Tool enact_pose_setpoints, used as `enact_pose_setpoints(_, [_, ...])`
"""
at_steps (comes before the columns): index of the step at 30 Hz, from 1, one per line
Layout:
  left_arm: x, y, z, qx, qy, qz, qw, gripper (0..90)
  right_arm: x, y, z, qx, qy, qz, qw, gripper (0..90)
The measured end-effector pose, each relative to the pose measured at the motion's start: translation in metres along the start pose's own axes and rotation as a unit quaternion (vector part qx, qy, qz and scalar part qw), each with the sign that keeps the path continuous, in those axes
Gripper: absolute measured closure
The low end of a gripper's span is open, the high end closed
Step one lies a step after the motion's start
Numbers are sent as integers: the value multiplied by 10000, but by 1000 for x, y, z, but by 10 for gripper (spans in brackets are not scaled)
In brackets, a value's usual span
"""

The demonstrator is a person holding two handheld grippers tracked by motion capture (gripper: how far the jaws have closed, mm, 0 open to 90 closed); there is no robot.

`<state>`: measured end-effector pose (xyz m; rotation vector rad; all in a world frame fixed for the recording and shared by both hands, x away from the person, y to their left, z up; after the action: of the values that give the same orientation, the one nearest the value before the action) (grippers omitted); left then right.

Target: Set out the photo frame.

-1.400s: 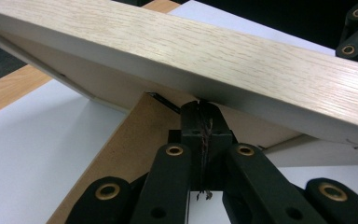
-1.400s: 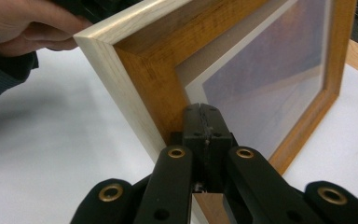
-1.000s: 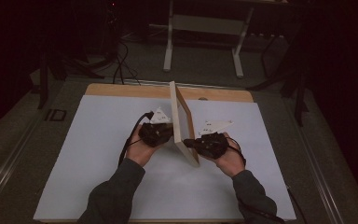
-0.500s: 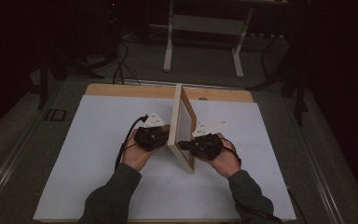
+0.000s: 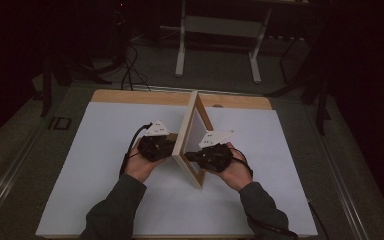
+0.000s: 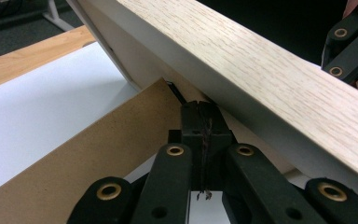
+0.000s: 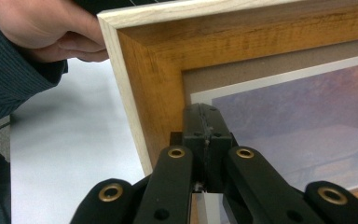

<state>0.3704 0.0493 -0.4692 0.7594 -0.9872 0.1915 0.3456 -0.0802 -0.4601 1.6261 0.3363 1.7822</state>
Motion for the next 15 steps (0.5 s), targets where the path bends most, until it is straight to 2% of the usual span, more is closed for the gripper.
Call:
enact_pose_setpoints(3, [0,0,-3,13,8,10,10000,900,3,-2,-1,-6,12,14,10000,900])
enact_pose_setpoints(11, [-2,4,-11,-144,177,84,9997,900,7,-9,-2,4,-10,89,10000,900])
enact_pose_setpoints(15, [0,6,-14,-41,285,144,9995,863,7,-9,-2,-17,-4,62,10000,876])
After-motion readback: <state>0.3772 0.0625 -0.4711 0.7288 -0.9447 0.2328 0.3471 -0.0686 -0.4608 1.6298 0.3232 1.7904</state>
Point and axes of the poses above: each handheld gripper's, and its own axes: y roughly backward along the jaws, x roughly out of its top, z roughly to its right, the point moved 6 cm from there along -y, roughly forward along the jaws, and after that the axes turned 14 degrees about y, right-handed, at the moved point
